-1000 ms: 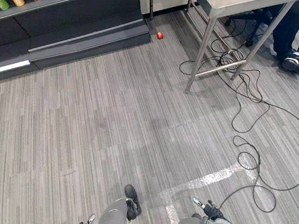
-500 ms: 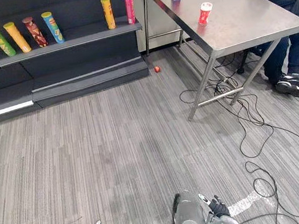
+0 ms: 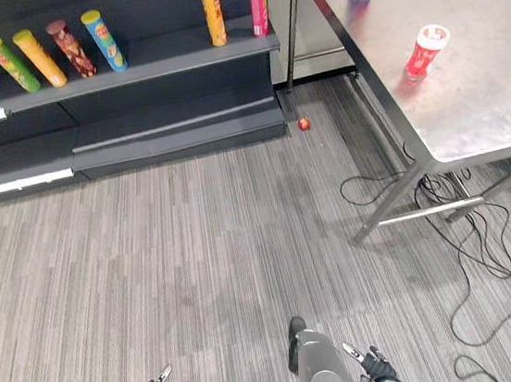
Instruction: Put the gum and the chips on the shelf.
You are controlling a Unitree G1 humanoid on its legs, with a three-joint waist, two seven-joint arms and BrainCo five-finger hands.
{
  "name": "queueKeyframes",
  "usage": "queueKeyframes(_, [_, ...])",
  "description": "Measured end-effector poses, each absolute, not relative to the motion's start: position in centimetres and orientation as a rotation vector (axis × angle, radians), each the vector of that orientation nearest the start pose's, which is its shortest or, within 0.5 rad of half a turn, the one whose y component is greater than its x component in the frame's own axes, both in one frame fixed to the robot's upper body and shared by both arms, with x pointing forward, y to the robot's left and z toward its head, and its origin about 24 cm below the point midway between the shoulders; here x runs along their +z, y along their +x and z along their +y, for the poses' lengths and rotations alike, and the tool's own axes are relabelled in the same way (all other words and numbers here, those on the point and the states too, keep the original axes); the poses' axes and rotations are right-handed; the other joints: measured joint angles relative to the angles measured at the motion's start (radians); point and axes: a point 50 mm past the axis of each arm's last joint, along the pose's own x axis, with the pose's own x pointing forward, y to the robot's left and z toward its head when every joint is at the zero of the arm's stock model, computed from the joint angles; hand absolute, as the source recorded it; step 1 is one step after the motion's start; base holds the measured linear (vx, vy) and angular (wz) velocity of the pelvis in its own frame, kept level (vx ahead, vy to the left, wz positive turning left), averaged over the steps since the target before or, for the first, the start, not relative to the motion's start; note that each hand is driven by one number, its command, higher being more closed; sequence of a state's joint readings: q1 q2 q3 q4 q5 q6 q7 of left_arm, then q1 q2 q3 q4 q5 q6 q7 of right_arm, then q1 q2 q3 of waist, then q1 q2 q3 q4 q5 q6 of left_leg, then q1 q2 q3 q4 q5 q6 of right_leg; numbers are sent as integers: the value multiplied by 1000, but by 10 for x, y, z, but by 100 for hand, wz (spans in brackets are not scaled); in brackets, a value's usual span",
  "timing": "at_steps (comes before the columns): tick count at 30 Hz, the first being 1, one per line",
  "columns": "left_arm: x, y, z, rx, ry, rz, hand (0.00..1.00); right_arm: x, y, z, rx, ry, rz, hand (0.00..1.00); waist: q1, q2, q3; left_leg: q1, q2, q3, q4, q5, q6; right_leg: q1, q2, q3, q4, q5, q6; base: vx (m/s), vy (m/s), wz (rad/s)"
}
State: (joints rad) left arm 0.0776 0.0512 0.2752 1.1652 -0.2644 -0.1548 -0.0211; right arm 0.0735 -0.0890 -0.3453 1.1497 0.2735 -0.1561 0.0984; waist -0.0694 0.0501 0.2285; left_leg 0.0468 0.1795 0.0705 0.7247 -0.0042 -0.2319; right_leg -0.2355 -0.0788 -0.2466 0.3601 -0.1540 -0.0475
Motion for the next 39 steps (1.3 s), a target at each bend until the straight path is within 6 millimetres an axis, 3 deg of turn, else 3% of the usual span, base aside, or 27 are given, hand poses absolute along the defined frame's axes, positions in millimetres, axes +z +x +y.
queueKeyframes(2, [-164,86,200,462,-339,999,0,-160,81,-224,-476,354,965,0,-1,6,4,-98,33,41,182,-39,38,60,15,5,-15,-37,-7,295,-49,5])
queueKeyframes(3, [-162,91,198,460,-348,979,0,-160,78,-224,-478,354,970,0,1,3,5,-151,49,93,258,-103,79,110,18,9,-30,-48,-3,256,12,-18])
queueKeyframes(4, [-160,96,196,464,-365,949,0,-161,77,-224,-481,355,974,0,18,0,5,-195,55,145,270,-168,104,148,17,25,-42,-61,4,291,49,-25])
queueKeyframes(7, [-158,101,195,469,-387,913,0,-160,74,-226,-491,353,971,0,39,3,3,-297,53,185,158,-222,136,198,9,66,-63,-74,21,229,131,-51])
queueKeyframes(9, [-156,104,195,461,-378,898,0,-159,76,-226,-490,356,954,0,46,0,3,-319,35,182,-174,-205,157,220,-14,101,-73,-91,52,252,256,-63])
queueKeyframes(11, [-156,103,194,476,-374,892,0,-157,79,-226,-463,331,939,0,46,-1,-1,-326,18,130,-500,-123,156,238,-51,159,-75,-122,102,313,357,-65])
queueKeyframes(12, [-156,103,195,478,-374,891,0,-156,79,-225,-455,323,938,0,46,-2,-2,-329,20,123,-529,-107,152,247,-61,174,-78,-132,118,453,514,-64])
queueKeyframes(13, [-157,101,194,480,-375,896,0,-156,79,-225,-441,305,942,0,45,-7,-12,-338,15,128,-509,-35,124,262,-85,210,-89,-151,143,434,467,-54])
queueKeyframes(14, [-158,98,195,484,-374,907,0,-156,78,-225,-434,299,946,0,46,-10,-33,-343,3,140,-472,-2,132,273,-99,240,-121,-157,146,488,452,-69])
queueKeyframes(15, [-158,96,200,491,-362,905,0,-158,79,-223,-434,314,958,0,46,-20,-57,-361,-10,163,-394,-66,154,302,-107,293,-156,-165,124,506,382,-53])
queueKeyframes(16, [-158,96,201,489,-355,913,0,-159,81,-221,-425,319,963,0,44,-24,-65,-370,-13,168,-364,-96,166,300,-105,321,-137,-155,128,617,382,-35])
queueKeyframes(17, [-159,92,205,493,-345,933,0,-160,79,-215,-418,335,970,0,39,-45,-95,-373,-33,177,-340,-135,180,294,-95,352,-91,-102,128,602,317,-20])
queueKeyframes(18, [-159,92,209,491,-330,937,0,-163,76,-208,-416,354,985,0,44,-76,-121,-353,-64,205,-333,-151,197,287,-121,348,-78,-81,137,506,250,-19])
queueKeyframes(19, [-160,90,210,486,-318,948,0,-164,74,-205,-415,362,995,0,45,-90,-133,-336,-78,220,-333,-157,208,288,-135,367,-69,-70,137,462,217,-42])
queueKeyframes(20, [-160,88,214,472,-287,971,0,-165,73,-201,-410,378,1003,0,46,-97,-145,-299,-93,228,-335,-167,226,279,-150,407,-25,-35,130,403,174,-60])
queueKeyframes(22, [-162,82,214,462,-271,1001,0,-164,76,-199,-421,405,981,0,57,-82,-147,-266,-84,238,-254,-170,231,227,-141,473,102,94,127,330,160,-102])
queueKeyframes(23, [-162,82,215,458,-265,1001,0,-164,77,-200,-428,405,973,0,58,-79,-143,-275,-86,238,-223,-186,227,209,-144,483,151,127,134,68,201,-109])
queueKeyframes(24, [-164,80,207,420,-253,1021,0,-164,71,-207,-447,393,978,0,54,-60,-162,-209,-124,187,-423,-189,248,146,-151,476,265,163,155,20,223,-72])
queueKeyframes(25, [-164,80,208,384,-219,1034,0,-164,71,-209,-449,386,980,0,36,-74,-151,-156,-159,223,-446,-201,286,96,-180,469,406,170,180,0,153,-55])
queueKeyframes(26, [-164,80,206,373,-213,1038,0,-164,68,-209,-454,392,987,0,34,-74,-148,-129,-166,226,-457,-213,301,72,-179,440,473,168,177,128,83,-24])
queueKeyframes(28, [-165,81,202,355,-212,1043,0,-164,63,-213,-474,386,995,0,33,-59,-132,-55,-168,230,-508,-220,306,36,-183,259,575,126,118,223,75,-15])
queueKeyframes(29, [-166,80,200,347,-211,1052,0,-164,62,-214,-476,381,996,0,26,-53,-125,-5,-167,233,-548,-219,304,22,-193,134,594,64,95,292,86,-13])
queueKeyframes(32, [-166,83,197,335,-213,1058,0,-161,75,-219,-455,361,965,0,20,-36,-87,93,-145,282,-610,-213,294,-9,-198,-105,470,-67,97,280,11,-31])
queueKeyframes(35, [-166,84,196,325,-210,1057,0,-158,85,-222,-441,342,940,0,19,-20,-65,135,-109,337,-621,-198,269,-24,-184,-224,271,-65,107,267,-90,-48])
queueKeyframes(37, [-165,85,196,309,-193,1057,0,-158,87,-222,-439,336,938,0,18,-20,-60,174,-92,363,-645,-190,244,-31,-161,-262,47,4,111,329,-194,-38])
queueKeyframes(38, [-165,85,197,312,-198,1055,0,-159,85,-219,-440,340,946,0,18,-33,-58,195,-95,368,-660,-191,204,-15,-149,-258,-92,124,106,270,-201,-17])
queueKeyframes(39, [-165,86,199,320,-204,1049,0,-160,82,-217,-447,349,952,0,19,-44,-52,223,-93,364,-671,-206,174,-5,-143,-252,-119,216,1,336,-246,-30])
